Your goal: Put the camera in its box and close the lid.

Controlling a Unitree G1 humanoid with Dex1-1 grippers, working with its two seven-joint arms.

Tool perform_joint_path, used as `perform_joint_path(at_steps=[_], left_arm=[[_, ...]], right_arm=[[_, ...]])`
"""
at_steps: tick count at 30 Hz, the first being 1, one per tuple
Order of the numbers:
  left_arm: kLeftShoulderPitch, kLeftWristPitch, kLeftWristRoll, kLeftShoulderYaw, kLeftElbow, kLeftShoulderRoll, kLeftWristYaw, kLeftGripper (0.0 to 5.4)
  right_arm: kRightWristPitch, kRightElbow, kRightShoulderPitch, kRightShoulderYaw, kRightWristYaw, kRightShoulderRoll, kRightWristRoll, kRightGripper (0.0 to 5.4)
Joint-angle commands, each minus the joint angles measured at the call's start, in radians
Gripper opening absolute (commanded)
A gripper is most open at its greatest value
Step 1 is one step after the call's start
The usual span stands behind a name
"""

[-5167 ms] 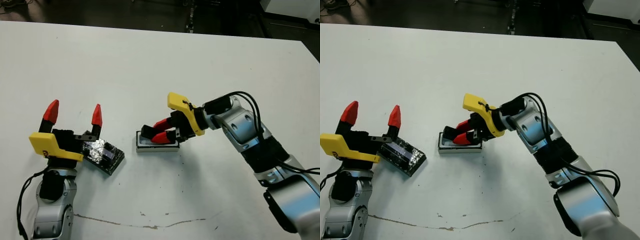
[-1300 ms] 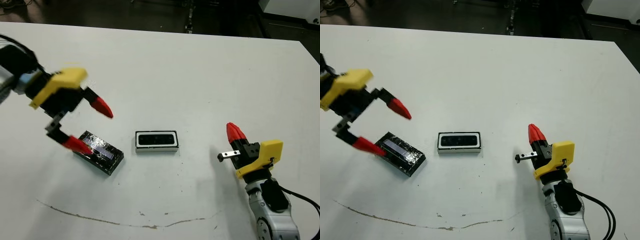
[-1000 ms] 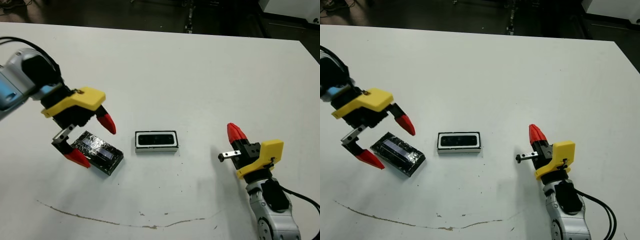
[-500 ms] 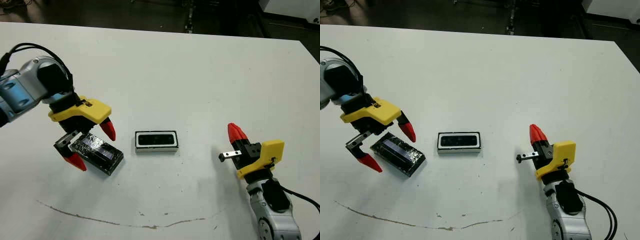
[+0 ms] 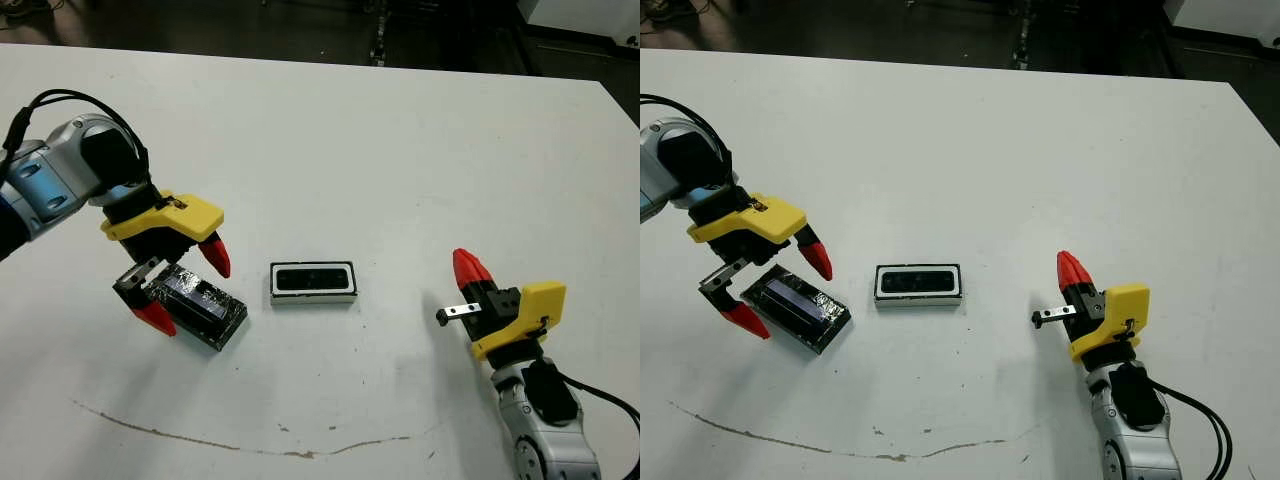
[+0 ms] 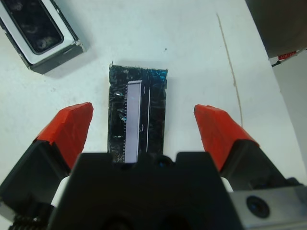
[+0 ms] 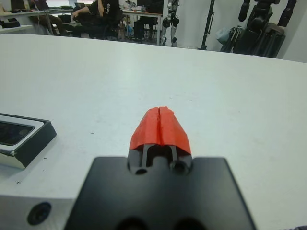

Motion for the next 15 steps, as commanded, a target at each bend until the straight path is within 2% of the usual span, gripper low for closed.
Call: perform_joint_path(at_steps=[1, 3, 7, 11, 15], left_arm=[[0.016, 0.013, 0.02, 0.003, 0.012, -0.018, -0.002, 5.4], [0.029, -0.037, 0.034, 0.022, 0.024, -0.022, -0.002, 5.4], [0.027, -0.003, 0.057, 0.013, 0.03, -0.029, -0.002, 5.4], [0.045, -0.021, 0.07, 0.027, 0.045, -0.038, -0.002, 5.4], [0.045, -0.011, 0.076, 0.005, 0.058, -0.052, -0.002, 5.4]], right_arm=[[-0.009, 0.011, 0.016, -0.007, 0.002, -0.008, 0.008, 0.01], [-0.021, 0.021, 0.014, -0.007, 0.007, -0.008, 0.008, 0.01], [-0.028, 0.026, 0.015, -0.005, 0.01, -0.009, 0.006, 0.01], [-0.017, 0.02, 0.016, -0.006, 0.008, -0.008, 0.013, 0.01], [-0.017, 0.022, 0.016, -0.006, 0.008, -0.01, 0.014, 0.01]])
